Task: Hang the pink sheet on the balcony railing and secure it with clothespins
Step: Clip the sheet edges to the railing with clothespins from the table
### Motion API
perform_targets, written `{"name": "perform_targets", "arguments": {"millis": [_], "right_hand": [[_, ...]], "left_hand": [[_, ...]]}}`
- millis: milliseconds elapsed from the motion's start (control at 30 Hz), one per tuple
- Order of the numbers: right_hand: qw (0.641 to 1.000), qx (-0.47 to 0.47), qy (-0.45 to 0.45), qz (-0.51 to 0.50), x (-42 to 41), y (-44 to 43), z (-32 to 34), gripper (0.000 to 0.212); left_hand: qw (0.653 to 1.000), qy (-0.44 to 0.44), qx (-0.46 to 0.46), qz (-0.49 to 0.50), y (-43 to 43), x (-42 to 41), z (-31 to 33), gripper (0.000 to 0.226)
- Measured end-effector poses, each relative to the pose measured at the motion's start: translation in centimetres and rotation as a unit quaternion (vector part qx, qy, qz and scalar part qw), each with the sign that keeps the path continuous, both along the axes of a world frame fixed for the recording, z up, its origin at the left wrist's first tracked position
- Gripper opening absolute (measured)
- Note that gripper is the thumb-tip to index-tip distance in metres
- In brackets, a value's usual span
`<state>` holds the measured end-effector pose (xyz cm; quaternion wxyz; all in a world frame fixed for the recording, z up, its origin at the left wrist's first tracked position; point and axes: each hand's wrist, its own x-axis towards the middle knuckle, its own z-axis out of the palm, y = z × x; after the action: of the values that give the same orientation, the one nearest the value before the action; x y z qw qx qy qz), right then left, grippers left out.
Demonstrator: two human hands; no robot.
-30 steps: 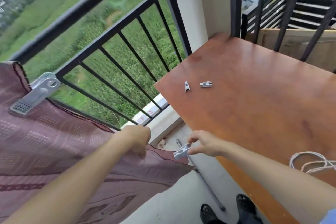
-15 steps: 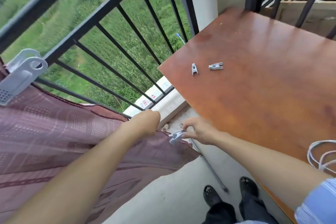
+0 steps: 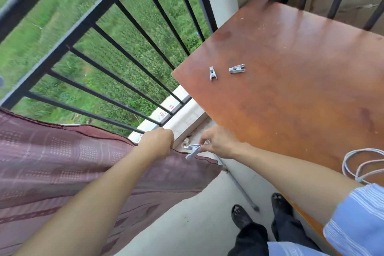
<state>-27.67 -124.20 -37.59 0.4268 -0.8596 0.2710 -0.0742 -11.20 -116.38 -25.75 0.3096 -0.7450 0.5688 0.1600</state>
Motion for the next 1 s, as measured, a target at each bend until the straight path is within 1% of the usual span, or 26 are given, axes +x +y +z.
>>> {"name": "perform_targets", "arguments": {"millis": [133,267,500,600,700,800,933,1000], "right_hand": [[1.000,0.023,-0.010,-0.004,1.1,0.4,-0.2,0.025],[0.999,0.044,-0.003,0.030,2.5,1.4,-0.2,0.021],[0.996,0.075,-0.010,0.040,4.1,2.9,-1.7,0.017],[0.993,0.111,-0.008,0.029,3.6,2.6,-2.4,0.017],[0.992,0.125,0.007,0.022,3.1,2.1,-2.9,0.030],[0.991,0.129,0.025,0.038,3.5,2.4,-2.9,0.039],[0.988,0.125,0.072,0.060,3.2,2.2,-2.6,0.071],[0.987,0.113,0.105,0.041,2.0,1.1,-2.5,0.077]], "left_hand": [[0.999,0.022,0.001,-0.049,0.0,-0.3,0.3,0.023],[0.997,0.005,0.003,-0.075,-0.1,-0.6,0.4,0.016],[0.997,0.008,0.001,-0.073,0.1,-0.6,0.6,0.021],[0.998,0.005,-0.009,-0.064,0.1,-0.5,0.4,0.021],[0.999,0.011,-0.028,-0.044,0.1,-0.4,0.3,0.025],[0.999,0.005,-0.032,-0.037,0.2,-0.4,0.3,0.024],[0.999,-0.007,-0.039,-0.017,0.3,-0.2,0.7,0.024],[0.998,-0.002,-0.055,-0.009,0.0,0.0,1.0,0.024]]}}
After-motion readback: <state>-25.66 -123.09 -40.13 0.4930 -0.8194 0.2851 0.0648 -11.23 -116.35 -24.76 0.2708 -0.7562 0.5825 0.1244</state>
